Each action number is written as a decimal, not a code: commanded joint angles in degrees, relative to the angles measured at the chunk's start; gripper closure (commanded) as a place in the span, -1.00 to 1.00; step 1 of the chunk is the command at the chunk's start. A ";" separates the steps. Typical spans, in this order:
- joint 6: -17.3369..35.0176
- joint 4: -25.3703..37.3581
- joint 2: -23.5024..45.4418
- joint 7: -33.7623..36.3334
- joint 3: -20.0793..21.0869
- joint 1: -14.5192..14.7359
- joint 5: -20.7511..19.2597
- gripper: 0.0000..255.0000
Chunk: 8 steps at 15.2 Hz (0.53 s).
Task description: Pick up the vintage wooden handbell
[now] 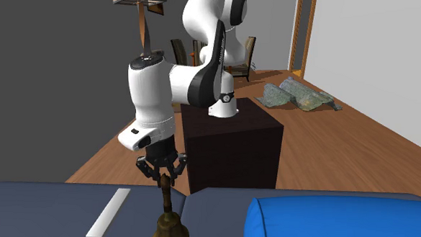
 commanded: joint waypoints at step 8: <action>-3.59 0.07 -3.53 0.34 -0.74 0.50 -0.94 1.00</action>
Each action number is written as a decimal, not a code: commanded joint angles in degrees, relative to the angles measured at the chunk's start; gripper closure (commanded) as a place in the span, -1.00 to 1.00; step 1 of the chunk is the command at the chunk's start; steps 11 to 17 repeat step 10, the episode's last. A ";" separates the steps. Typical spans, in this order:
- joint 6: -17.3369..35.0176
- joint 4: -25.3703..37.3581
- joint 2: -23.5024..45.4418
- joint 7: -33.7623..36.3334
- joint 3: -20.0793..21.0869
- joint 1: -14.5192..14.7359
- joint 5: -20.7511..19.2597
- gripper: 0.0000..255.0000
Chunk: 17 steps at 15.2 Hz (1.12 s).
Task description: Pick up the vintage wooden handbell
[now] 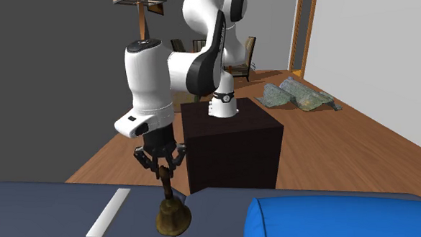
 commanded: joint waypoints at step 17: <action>-4.89 0.75 -4.24 0.49 -0.87 0.56 -1.21 1.00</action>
